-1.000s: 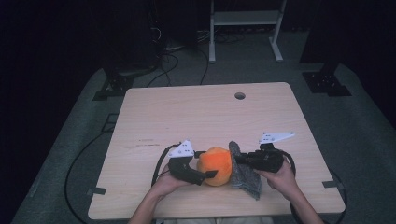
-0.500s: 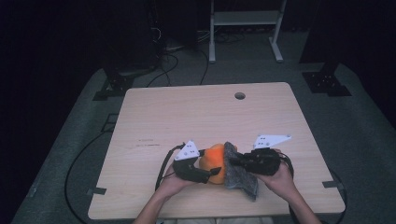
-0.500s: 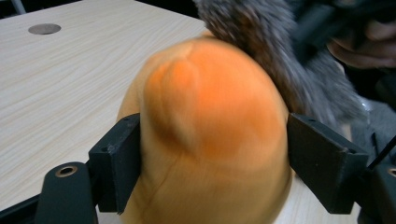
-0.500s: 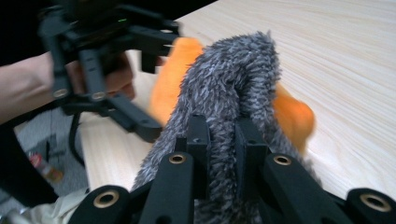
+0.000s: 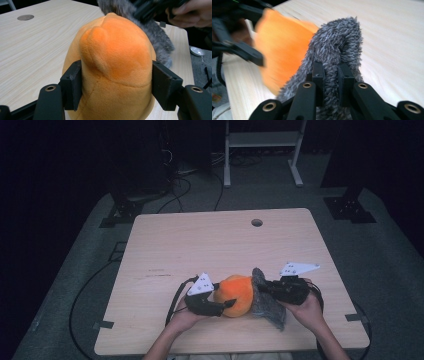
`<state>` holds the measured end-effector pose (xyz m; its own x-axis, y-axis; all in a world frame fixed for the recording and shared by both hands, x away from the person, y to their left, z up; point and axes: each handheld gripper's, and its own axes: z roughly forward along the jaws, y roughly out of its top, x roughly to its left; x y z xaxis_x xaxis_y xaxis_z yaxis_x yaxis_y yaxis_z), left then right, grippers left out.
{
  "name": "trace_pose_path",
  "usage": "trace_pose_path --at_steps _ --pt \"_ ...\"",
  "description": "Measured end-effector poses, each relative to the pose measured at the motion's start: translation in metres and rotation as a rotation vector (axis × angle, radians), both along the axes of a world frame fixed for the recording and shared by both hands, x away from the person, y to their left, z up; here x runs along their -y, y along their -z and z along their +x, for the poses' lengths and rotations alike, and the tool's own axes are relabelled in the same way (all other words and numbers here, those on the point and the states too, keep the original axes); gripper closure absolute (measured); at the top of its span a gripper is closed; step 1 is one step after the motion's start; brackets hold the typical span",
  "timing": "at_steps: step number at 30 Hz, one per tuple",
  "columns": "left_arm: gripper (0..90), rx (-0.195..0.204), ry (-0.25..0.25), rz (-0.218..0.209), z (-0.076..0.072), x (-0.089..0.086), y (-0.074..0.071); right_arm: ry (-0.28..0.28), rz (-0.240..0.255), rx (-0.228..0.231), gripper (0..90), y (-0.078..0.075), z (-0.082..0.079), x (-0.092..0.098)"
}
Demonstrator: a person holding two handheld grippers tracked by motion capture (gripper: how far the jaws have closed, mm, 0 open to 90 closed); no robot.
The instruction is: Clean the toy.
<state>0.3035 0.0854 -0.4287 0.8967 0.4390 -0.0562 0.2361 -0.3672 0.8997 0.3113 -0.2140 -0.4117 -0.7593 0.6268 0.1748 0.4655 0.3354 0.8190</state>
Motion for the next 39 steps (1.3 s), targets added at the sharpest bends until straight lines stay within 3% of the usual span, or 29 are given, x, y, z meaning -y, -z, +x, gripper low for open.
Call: trace_pose_path --at_steps 4,5,6,7,8,9,12,14,16,17,19,21,22,25,26,29,30,34,36,39 --pt "32.2 -0.013 -0.015 -0.015 0.001 0.001 0.0 -0.045 0.029 0.007 79.0 -0.004 -0.008 -0.005" --pt "32.5 -0.012 -0.014 -0.017 0.001 0.002 0.001 -0.11 0.062 0.028 79.0 -0.012 -0.016 -0.016" --pt "32.5 -0.008 -0.01 -0.013 0.001 0.003 0.001 -0.11 0.062 0.028 79.0 -0.012 -0.016 -0.016" --pt "32.8 0.011 -0.006 0.001 -0.002 0.008 0.001 -0.158 0.049 0.058 78.9 -0.019 -0.022 -0.029" --pt "32.9 0.011 -0.006 0.001 -0.002 0.008 0.001 -0.158 0.049 0.058 78.9 -0.019 -0.022 -0.029" --pt "33.0 0.011 -0.01 0.006 -0.003 0.007 0.0 -0.157 0.012 0.081 78.7 -0.023 -0.022 -0.033" --pt "32.8 0.007 -0.001 -0.002 -0.003 0.004 0.001 -0.138 0.039 0.064 78.7 -0.021 -0.016 -0.026" --pt "32.8 0.008 0.009 0.0 -0.003 0.004 0.001 -0.058 -0.01 0.063 78.8 -0.011 -0.006 -0.009" --pt "32.9 0.007 0.013 -0.001 -0.004 0.004 0.001 -0.028 -0.037 0.062 78.9 -0.007 -0.004 -0.005" --pt "33.1 0.011 0.018 0.005 -0.004 0.005 0.001 -0.003 -0.043 0.015 79.2 0.004 0.0 0.004" --pt "33.2 0.014 0.017 0.005 -0.005 0.006 0.001 -0.014 -0.031 0.01 79.2 0.004 -0.002 0.004" --pt "33.5 0.013 0.02 0.008 -0.004 0.005 0.002 -0.065 -0.008 0.05 79.1 -0.007 -0.011 -0.008" --pt "33.6 0.013 0.02 0.008 -0.004 0.005 0.002 -0.065 -0.008 0.05 79.1 -0.007 -0.011 -0.008" --pt "34.2 0.046 0.052 0.033 -0.009 0.006 0.002 -0.112 0.045 0.053 78.9 -0.017 -0.011 -0.012" --pt "34.2 0.046 0.052 0.033 -0.009 0.006 0.002 -0.112 0.045 0.053 78.9 -0.017 -0.011 -0.012" --pt "33.0 0.046 0.084 0.035 -0.011 0.007 0.002 -0.043 0.026 0.016 78.7 -0.012 -0.002 -0.001" --pt "32.1 0.036 0.115 0.022 -0.011 0.007 0.002 -0.027 0.029 0.006 78.7 -0.01 0.0 0.003" --pt "28.2 0.028 0.155 0.006 -0.012 0.007 0.002 -0.041 0.045 -0.005 78.7 -0.011 -0.002 0.008" --pt "21.1 0.027 0.155 0.006 -0.011 0.006 0.001 -0.071 0.05 0.007 78.8 -0.015 -0.005 0.005" --pt "19.6 -0.003 0.101 -0.012 -0.004 -0.002 -0.003 -0.091 0.034 -0.009 78.9 -0.013 -0.005 0.003"
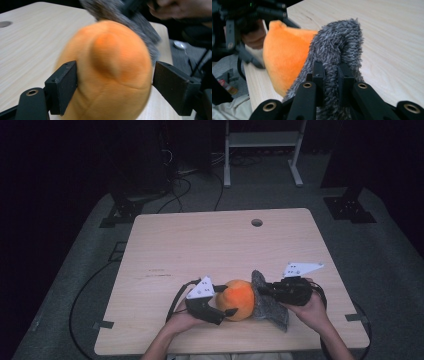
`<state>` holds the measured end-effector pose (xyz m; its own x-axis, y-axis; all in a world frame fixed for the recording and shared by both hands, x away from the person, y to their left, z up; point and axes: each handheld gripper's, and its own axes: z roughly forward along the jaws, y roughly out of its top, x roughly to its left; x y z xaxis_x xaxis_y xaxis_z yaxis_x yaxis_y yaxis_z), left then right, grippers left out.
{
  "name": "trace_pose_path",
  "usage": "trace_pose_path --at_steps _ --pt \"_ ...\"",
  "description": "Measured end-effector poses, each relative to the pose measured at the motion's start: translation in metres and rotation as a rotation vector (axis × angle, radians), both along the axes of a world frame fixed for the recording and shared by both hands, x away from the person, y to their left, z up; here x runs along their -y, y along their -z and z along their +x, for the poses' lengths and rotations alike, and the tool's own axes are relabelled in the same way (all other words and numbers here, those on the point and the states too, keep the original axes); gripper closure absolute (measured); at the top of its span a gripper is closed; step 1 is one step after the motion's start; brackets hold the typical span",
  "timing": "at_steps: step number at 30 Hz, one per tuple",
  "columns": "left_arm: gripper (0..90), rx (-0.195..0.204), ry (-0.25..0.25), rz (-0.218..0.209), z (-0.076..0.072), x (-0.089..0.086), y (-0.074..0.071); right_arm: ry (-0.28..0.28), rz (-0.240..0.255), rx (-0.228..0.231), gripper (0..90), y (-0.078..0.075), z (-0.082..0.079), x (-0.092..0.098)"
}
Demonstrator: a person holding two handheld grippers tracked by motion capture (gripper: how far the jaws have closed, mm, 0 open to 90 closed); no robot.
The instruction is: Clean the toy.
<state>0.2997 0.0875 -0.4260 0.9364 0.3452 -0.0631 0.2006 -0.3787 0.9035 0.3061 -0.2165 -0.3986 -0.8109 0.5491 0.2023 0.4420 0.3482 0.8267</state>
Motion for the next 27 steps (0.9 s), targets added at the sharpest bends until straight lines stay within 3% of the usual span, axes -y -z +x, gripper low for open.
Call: trace_pose_path --at_steps 2,4,7,8,12,15,18,20,25,27 --pt "20.3 0.004 0.002 0.006 0.0 0.0 0.001 -0.003 0.004 -0.009 79.0 0.0 0.001 0.001" --pt "27.7 0.028 0.003 0.018 -0.003 0.003 0.003 -0.01 0.01 -0.011 79.1 -0.002 -0.001 0.001" --pt "32.0 0.031 -0.006 0.02 -0.004 0.009 0.004 -0.051 0.006 0.021 79.1 -0.009 -0.01 -0.01" --pt "32.9 0.036 -0.001 0.025 -0.006 0.013 0.005 -0.089 0.005 0.044 79.0 -0.014 -0.016 -0.022" --pt "34.7 0.053 0.008 0.036 -0.009 0.015 0.006 -0.128 0.016 0.07 78.6 -0.022 -0.021 -0.034" --pt "34.8 0.036 0.009 0.022 -0.009 0.014 0.006 -0.1 0.009 0.079 78.4 -0.021 -0.019 -0.032" --pt "33.8 0.031 0.016 0.017 -0.006 0.009 0.004 -0.018 -0.022 0.086 78.8 -0.016 -0.012 -0.018" --pt "33.3 0.016 -0.002 0.005 -0.003 0.007 0.003 0.017 -0.025 0.046 79.0 -0.006 -0.007 -0.003" --pt "33.3 0.037 -0.01 0.023 -0.004 0.011 0.004 -0.003 -0.015 0.03 79.0 -0.003 -0.011 -0.004" --pt "33.9 0.042 -0.004 0.027 -0.006 0.011 0.005 -0.048 0.004 0.031 79.0 -0.006 -0.017 -0.01"
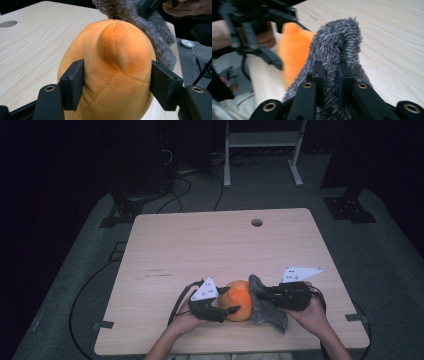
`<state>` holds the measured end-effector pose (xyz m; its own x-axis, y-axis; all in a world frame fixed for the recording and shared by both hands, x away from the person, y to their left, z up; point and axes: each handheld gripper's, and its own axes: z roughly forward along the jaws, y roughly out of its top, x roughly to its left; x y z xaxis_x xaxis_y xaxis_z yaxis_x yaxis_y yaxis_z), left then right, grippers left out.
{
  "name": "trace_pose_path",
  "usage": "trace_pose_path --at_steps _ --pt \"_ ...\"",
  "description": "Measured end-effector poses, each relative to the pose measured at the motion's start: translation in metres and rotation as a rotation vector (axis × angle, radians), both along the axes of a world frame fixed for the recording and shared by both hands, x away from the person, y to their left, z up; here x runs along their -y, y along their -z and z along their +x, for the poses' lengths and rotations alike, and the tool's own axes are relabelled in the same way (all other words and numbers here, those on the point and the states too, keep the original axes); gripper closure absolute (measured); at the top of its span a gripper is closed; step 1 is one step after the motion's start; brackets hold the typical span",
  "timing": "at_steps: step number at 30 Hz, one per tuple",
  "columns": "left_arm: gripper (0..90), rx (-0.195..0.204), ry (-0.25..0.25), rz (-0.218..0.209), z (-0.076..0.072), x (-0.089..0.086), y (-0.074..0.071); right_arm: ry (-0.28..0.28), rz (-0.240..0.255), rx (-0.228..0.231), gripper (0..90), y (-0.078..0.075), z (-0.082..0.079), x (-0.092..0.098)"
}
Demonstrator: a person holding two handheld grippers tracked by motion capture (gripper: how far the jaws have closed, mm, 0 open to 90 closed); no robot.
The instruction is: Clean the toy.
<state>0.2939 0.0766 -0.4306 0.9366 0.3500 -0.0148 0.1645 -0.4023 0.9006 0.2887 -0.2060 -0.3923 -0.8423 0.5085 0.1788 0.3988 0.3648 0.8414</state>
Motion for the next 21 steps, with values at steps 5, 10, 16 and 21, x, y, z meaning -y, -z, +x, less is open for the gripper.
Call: trace_pose_path --at_steps 5,10,16,21 --pt "34.5 0.076 0.063 0.055 -0.012 0.01 0.001 -0.088 0.033 0.033 78.8 -0.015 -0.012 -0.021" --pt "34.6 0.127 0.11 0.105 -0.019 0.013 0.001 -0.082 0.006 0.066 78.6 -0.023 -0.013 -0.032" --pt "34.9 0.13 0.129 0.094 -0.019 0.007 0.003 -0.001 -0.007 0.014 78.5 -0.009 0.005 -0.01" --pt "31.9 0.095 0.114 0.051 -0.014 0.004 0.005 0.027 0.006 -0.026 78.5 -0.002 0.01 0.006"
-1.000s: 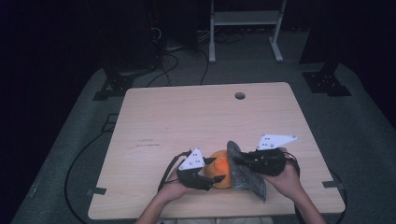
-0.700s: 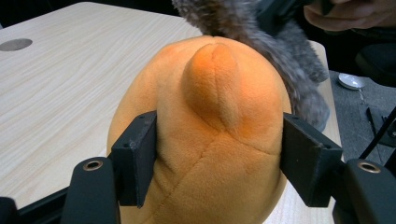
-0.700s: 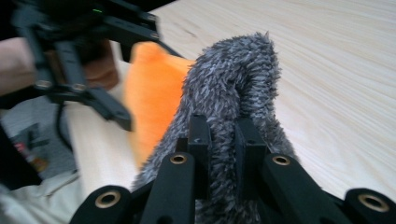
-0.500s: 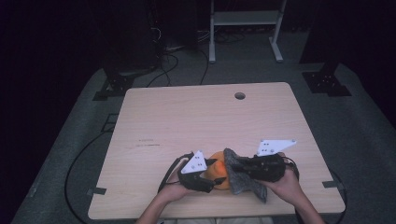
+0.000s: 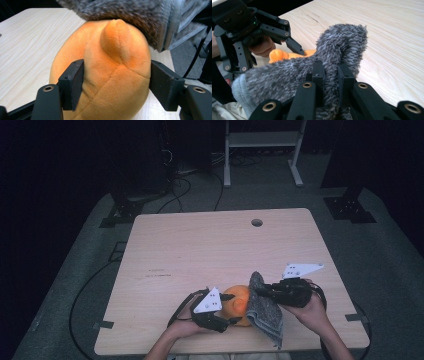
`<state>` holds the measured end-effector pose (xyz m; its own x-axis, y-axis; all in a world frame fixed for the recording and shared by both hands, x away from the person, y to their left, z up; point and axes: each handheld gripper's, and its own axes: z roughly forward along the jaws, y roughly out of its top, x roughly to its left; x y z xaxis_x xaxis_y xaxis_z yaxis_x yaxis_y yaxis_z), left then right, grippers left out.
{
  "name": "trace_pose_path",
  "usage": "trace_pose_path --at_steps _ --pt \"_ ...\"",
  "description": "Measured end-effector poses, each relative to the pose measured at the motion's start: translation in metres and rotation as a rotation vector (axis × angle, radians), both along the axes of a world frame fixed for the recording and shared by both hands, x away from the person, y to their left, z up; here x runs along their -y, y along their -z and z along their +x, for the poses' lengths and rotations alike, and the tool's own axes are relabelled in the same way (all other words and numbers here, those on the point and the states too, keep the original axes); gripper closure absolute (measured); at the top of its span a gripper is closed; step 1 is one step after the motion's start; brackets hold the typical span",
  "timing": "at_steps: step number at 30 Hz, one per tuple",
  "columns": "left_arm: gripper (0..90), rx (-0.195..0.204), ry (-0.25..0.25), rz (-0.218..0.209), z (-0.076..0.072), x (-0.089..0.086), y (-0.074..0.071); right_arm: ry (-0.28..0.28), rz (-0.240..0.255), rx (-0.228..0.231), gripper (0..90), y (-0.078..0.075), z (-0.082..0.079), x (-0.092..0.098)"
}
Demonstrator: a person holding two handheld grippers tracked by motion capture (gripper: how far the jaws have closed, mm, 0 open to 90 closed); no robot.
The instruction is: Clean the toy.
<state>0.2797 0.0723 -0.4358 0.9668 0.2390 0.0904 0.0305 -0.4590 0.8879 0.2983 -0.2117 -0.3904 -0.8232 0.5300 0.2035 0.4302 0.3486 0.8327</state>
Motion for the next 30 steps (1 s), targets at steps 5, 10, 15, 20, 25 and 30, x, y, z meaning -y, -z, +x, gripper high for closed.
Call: trace_pose_path --at_steps 5,10,15,20,25,30 --pt "31.5 0.018 -0.001 0.012 -0.002 0.0 0.0 -0.025 -0.031 0.012 78.6 -0.003 -0.002 0.0" --pt "31.5 -0.004 -0.019 -0.002 0.004 -0.008 -0.001 -0.026 -0.082 -0.01 78.6 -0.001 -0.002 0.011" --pt "31.0 -0.005 -0.033 -0.011 0.004 -0.005 0.001 -0.024 -0.043 -0.03 78.7 0.003 -0.001 0.015" --pt "31.7 0.017 -0.013 0.005 0.0 -0.001 0.003 -0.116 -0.014 0.013 77.8 -0.009 -0.01 -0.011" --pt "33.4 -0.012 0.012 -0.004 0.002 -0.01 0.002 -0.079 0.007 -0.017 77.5 -0.001 -0.001 -0.004" --pt "33.4 -0.015 0.02 -0.002 0.003 -0.016 0.002 -0.003 0.007 -0.065 78.0 0.014 0.005 0.02"
